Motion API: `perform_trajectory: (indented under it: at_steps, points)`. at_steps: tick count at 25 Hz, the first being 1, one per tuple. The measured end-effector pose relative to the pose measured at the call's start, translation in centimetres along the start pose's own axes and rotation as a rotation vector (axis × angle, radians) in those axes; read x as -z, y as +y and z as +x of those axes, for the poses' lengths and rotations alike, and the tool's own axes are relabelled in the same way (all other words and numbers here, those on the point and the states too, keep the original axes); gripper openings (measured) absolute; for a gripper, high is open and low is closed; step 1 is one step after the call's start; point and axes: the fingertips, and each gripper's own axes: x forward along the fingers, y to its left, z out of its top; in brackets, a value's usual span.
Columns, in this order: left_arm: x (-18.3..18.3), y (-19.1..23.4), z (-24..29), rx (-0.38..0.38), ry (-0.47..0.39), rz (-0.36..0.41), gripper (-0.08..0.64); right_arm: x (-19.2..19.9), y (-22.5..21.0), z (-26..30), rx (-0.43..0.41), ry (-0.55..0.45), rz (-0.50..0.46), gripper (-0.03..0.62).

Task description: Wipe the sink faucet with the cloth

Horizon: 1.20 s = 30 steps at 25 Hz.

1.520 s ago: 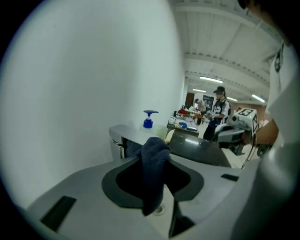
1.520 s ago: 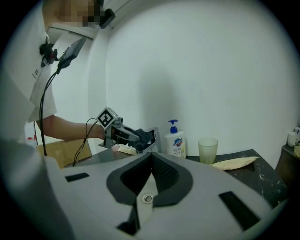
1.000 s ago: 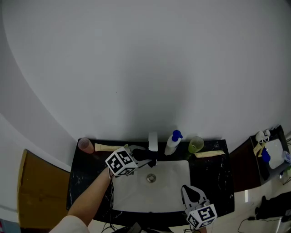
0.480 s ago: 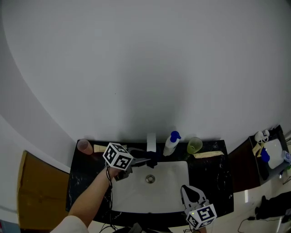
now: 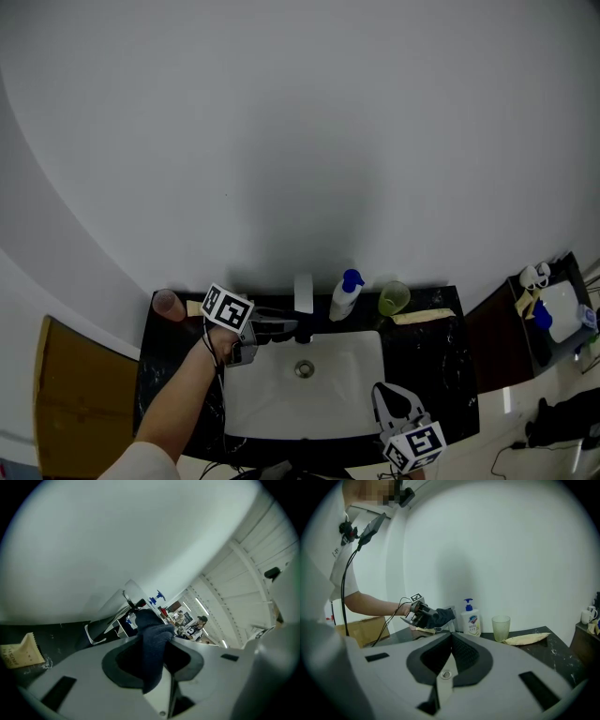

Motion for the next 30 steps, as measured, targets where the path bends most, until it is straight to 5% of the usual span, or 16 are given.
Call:
perform_trajectory:
  at_steps: [7,14,21,24,30]
  points:
    - [-1.0,1.8,-1.9,-0.086,-0.024,-0.009,0.12,0.5,-0.7,-0.9,0.018,-0.002,0.011,0.006]
    - [-2.7,2.6,-0.6,-0.068,-0.068,-0.037,0.12,0.3,-0.4,-0.5,0.014,0.004,0.008,0.006]
    - [-3.1,3.7,-3.9,-0.153,-0.217,-0.053,0.117,0.9,-0.7,-0.5,0.005,0.005,0.014,0.006]
    - [-2.4,2.3,-3.8,-0.078,-0.169,-0.038,0.117,0.8,-0.7,-0.2,-0.001,0.006,0.011,0.006]
    - [-2.6,3.2,-1.4,-0.09,-0.125,-0.053,0.117,0.7,0.0,0.2,-0.013,0.014,0.005,0.006]
